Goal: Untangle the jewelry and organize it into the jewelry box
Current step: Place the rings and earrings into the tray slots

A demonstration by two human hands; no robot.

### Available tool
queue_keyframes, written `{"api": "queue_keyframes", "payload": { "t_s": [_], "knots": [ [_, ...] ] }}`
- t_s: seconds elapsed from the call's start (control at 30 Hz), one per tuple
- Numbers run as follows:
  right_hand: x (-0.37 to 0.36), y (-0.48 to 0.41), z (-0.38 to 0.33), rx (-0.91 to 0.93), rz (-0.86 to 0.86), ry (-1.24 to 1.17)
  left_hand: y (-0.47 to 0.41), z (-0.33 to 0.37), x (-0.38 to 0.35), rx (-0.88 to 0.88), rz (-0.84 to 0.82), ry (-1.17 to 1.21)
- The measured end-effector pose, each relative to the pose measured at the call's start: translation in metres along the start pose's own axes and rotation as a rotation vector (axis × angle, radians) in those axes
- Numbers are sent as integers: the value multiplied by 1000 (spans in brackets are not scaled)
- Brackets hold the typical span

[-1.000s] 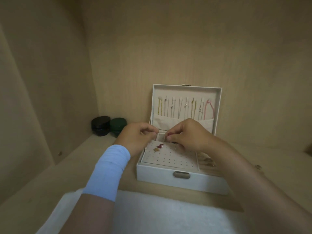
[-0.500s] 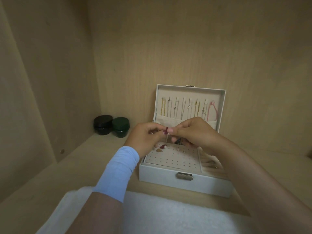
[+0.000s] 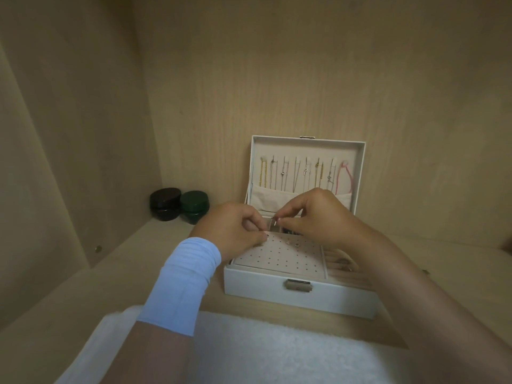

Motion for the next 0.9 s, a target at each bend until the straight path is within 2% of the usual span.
{"api": "queue_keyframes", "payload": {
  "t_s": [0.2, 0.3, 0.4, 0.5, 0.6, 0.8, 0.9],
  "knots": [
    [-14, -1, -2, -35, -82, 251, -1, 2, -19, -14, -181, -83],
    [-16, -2, -5, -28, -85, 299, -2, -1, -8, -17, -83, -7],
    [-18, -1, -3, -36, -88, 278, -4, 3, -1, -29, 39, -105],
    [-20, -2, -4, -36, -90, 290, -8, 3, -9, -17, 0, -221],
    [-21, -2, -8, -24, -104, 339, -9, 0, -13, -10, -33, -213],
    [-30, -2, -13, -18, -193, 450, -4, 3, -3, -12, 9, -183],
    [-24, 0, -15, -18, -173, 441, 1, 4, 12, -32, 56, -142]
  ]
}}
Point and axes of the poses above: each hand's wrist, its own y-axis away from the middle knuckle, its own x-axis out of the back of the hand, z = x × y, the point moved 10 cm from there along -y, towards the middle knuckle, and after that the axes turned 13 degrees about -z, right-handed, at the moved point
